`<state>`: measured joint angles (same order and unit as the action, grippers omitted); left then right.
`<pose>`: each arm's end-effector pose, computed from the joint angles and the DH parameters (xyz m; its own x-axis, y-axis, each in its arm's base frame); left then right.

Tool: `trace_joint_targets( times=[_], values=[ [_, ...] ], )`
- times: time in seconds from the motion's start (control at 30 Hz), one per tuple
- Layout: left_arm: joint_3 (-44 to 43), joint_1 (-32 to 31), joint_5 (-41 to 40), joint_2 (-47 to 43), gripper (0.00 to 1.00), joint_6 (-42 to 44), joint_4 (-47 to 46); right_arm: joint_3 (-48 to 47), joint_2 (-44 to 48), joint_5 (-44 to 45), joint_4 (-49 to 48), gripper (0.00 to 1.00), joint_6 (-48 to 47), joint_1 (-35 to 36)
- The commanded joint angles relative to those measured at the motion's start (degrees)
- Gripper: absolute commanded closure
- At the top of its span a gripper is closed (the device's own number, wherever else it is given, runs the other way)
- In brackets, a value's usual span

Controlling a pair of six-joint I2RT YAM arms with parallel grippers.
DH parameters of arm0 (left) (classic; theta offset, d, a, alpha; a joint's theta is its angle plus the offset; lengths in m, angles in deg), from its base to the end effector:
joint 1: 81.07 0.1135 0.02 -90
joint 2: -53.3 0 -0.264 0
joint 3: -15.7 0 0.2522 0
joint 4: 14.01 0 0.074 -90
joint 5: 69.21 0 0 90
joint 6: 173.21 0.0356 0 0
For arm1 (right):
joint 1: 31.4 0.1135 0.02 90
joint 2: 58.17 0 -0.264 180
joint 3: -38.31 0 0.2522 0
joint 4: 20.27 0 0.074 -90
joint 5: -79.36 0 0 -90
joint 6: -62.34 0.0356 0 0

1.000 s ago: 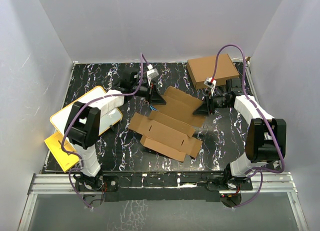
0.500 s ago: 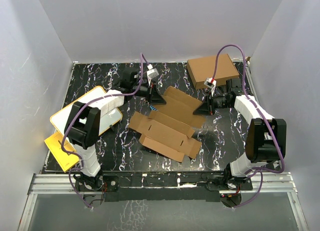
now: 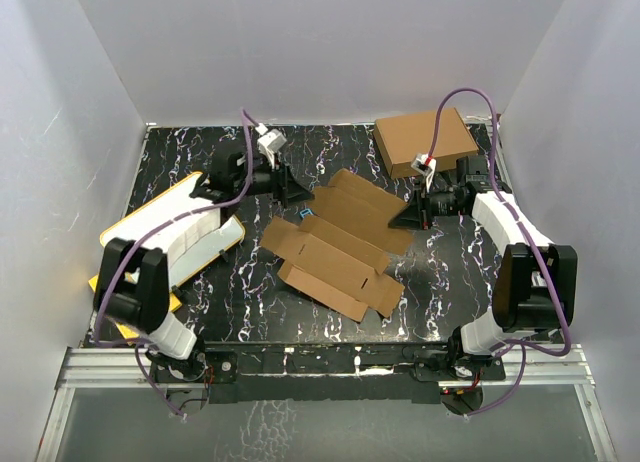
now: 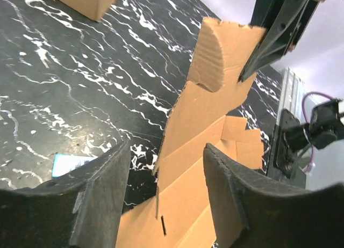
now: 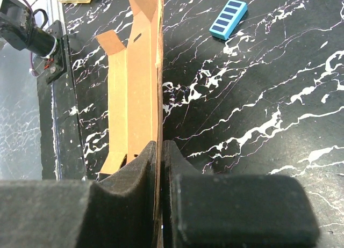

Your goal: Fold the paper box

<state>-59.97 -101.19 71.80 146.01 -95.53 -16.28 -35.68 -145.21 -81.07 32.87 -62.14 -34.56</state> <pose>0.3349 -0.1522 0.2787 -0.4306 0.0148 -0.9024 0.8498 0.3433 -0.3999 0.2882 0.0177 0.2416 -0.5485 -0.1596 -0.8208 -0.8150 0.3215 0.4821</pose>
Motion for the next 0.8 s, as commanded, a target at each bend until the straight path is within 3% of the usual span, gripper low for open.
trace_joint_targets(
  times=[0.0, 0.2, 0.37, 0.5, 0.67, 0.77],
  values=[
    [4.5, 0.9, -9.6, -9.1, 0.39, -2.2, -1.6, -2.3, 1.6, -1.2, -1.7, 0.92, -1.1, -0.3],
    [16.2, 1.9, -17.9, -20.8, 0.08, -6.1, -2.2, -2.2, 2.5, -1.9, -1.6, 0.92, -1.2, -0.4],
    [21.6, 2.2, -19.6, -27.7, 0.05, -7.0, 3.3, -2.1, 2.9, -2.3, -1.5, 0.92, -1.7, -0.9],
    [25.1, 2.1, -23.2, -31.9, 0.18, -10.0, 7.9, -2.0, 2.8, -2.2, -1.4, 0.92, -1.7, -1.1],
    [29.3, 2.2, -25.4, -36.9, 0.49, -15.3, 10.6, -2.1, 3.3, -1.4, -1.3, 0.92, -2.1, -1.4],
    [32.9, 2.2, -25.8, -38.7, 0.58, -19.8, 10.8, -2.0, 4.2, -1.1, -1.1, 0.92, -2.9, -1.6]
  ],
)
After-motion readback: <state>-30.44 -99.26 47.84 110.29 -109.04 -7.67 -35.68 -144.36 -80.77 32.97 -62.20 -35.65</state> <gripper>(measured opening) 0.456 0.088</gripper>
